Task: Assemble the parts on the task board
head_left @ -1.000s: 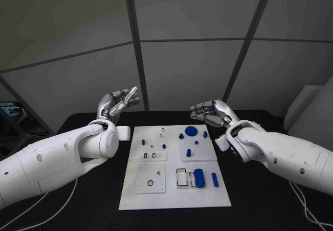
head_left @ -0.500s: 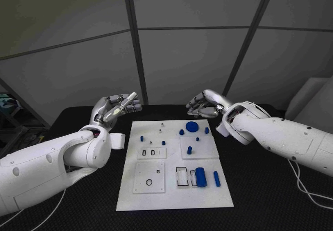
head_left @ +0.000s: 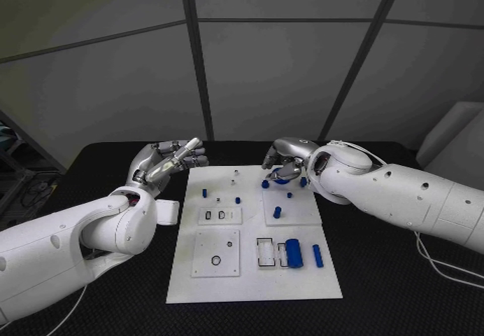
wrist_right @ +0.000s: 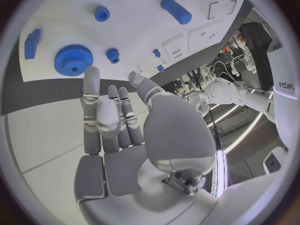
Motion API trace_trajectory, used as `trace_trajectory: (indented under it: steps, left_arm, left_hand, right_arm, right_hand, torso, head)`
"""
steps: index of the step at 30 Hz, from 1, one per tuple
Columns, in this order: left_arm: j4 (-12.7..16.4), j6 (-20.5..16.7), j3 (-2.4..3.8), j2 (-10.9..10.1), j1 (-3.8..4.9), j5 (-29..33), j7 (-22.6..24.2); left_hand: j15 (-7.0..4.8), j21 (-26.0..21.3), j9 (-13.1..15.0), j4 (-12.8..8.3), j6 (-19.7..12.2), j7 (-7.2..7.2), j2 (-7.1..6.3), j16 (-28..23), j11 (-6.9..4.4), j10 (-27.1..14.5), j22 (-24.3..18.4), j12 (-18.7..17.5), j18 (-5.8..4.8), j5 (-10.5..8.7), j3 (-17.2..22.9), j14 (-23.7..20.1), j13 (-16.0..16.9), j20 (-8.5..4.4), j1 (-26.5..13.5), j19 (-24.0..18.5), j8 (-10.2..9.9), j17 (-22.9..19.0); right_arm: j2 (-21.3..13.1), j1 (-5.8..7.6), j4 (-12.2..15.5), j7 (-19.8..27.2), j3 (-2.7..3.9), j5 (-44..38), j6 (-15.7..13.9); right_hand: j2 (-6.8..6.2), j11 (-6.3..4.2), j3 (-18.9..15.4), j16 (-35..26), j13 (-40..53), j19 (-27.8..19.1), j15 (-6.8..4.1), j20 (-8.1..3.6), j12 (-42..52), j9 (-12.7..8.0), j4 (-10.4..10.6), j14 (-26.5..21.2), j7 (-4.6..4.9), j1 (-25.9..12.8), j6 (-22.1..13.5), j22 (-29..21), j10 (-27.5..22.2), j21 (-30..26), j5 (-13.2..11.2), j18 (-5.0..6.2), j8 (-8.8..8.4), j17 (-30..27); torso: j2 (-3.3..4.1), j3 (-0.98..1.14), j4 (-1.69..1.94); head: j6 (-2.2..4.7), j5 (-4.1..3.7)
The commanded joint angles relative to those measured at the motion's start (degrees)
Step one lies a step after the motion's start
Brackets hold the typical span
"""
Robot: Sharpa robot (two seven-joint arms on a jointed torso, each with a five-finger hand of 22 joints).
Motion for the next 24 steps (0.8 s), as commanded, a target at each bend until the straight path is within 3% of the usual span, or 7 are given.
trace_trajectory:
  steps: [1, 11, 24]
  left_arm:
    - [0.3, 1.4, 0.06, 0.0, 0.08, -0.7, -0.5]
    - [0.3, 1.7, 0.07, -0.2, 0.09, -0.7, -0.7]
    - [0.4, 1.9, 0.07, -0.3, 0.10, -0.7, -0.9]
  left_hand:
    - [0.22, 0.4, -0.1, -0.3, 0.3, 0.16, -0.16, -0.4, 0.21, 0.1, 0.0, -0.4, -0.05, -0.31, 0.0, -0.3, -0.1, 0.00, 0.2, 0.3, -0.3, -0.1]
    - [0.33, 0.4, -0.1, -0.5, 0.3, 0.33, -0.26, -0.8, 0.35, 0.0, 0.0, -0.8, -0.08, -0.31, -0.1, -0.4, -0.1, 0.04, 0.0, 0.3, -0.7, -0.1]
    - [0.36, 0.4, -0.1, -0.6, 0.3, 0.42, -0.27, -0.9, 0.41, 0.0, -0.1, -0.9, -0.09, -0.31, -0.1, -0.4, -0.1, 0.06, -0.1, 0.3, -0.8, -0.1]
  right_arm:
    - [0.3, 0.15, 0.0, -3.2, 0.05, -5.7, 4.4]
    - [1.7, 0.17, -1.3, -4.2, 0.04, -7.4, 5.7]
    - [3.5, 0.17, -3.3, -4.1, 0.01, -7.7, 6.7]
  right_hand:
    - [-0.30, 0.08, -0.1, 1.4, 0.0, -0.1, 0.23, 0.07, 0.2, 0.0, 0.5, 2.4, -0.27, 0.7, -0.5, 1.6, -0.7, 1.5, 0.2, 0.18, -0.30, 1.6]
    - [-0.30, 0.00, 0.0, 5.9, 0.0, 1.5, 0.20, 0.16, 0.6, 0.0, 1.2, 2.6, -0.45, 1.2, -1.0, 9.1, -0.8, 7.7, 0.5, -0.74, -0.30, 7.3]
    - [0.26, -0.16, 1.5, 8.4, 0.0, 2.1, 0.11, 0.15, 1.2, 0.0, 1.6, 2.8, -0.53, 1.8, -0.9, 13.2, 0.3, 11.3, 0.7, -1.19, -0.23, 10.5]
  torso:
    - [0.59, -0.15, 0.12]
    - [0.76, -0.05, 0.22]
    - [0.98, 0.08, 0.08]
  head:
    - [0.04, -0.06]
    - [0.42, 0.01]
    - [0.35, 0.18]
